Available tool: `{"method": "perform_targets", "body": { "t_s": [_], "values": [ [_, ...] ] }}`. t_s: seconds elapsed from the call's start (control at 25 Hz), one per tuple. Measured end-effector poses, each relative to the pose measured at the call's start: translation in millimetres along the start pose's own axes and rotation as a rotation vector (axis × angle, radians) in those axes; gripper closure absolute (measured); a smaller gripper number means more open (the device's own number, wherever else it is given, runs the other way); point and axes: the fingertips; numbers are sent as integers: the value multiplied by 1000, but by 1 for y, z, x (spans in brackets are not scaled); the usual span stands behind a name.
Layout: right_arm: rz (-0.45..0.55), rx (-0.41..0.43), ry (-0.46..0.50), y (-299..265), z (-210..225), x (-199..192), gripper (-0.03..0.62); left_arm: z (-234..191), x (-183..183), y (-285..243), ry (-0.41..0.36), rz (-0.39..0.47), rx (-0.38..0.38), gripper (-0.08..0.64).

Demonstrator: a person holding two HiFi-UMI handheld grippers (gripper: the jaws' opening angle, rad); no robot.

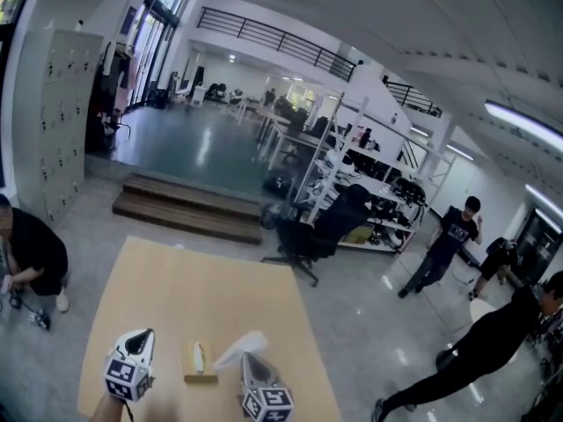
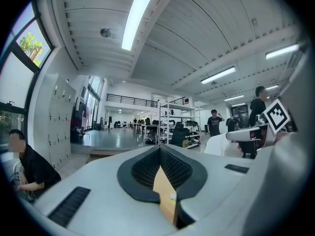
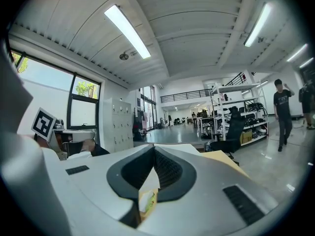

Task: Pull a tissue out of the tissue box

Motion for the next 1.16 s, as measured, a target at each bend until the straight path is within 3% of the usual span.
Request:
{"method": "perform_targets", "body": {
  "t_s": [1.16],
  "values": [
    [15,-18,17,9,11,10,581,12,-6,-6,3,-21,-3,552]
  ]
}}
Point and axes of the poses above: the fingertips, and each gripper's own axes: y backward along the fingers, z to its right, x out of its top, and after that the axes turned 9 degrees about -x, right-handed
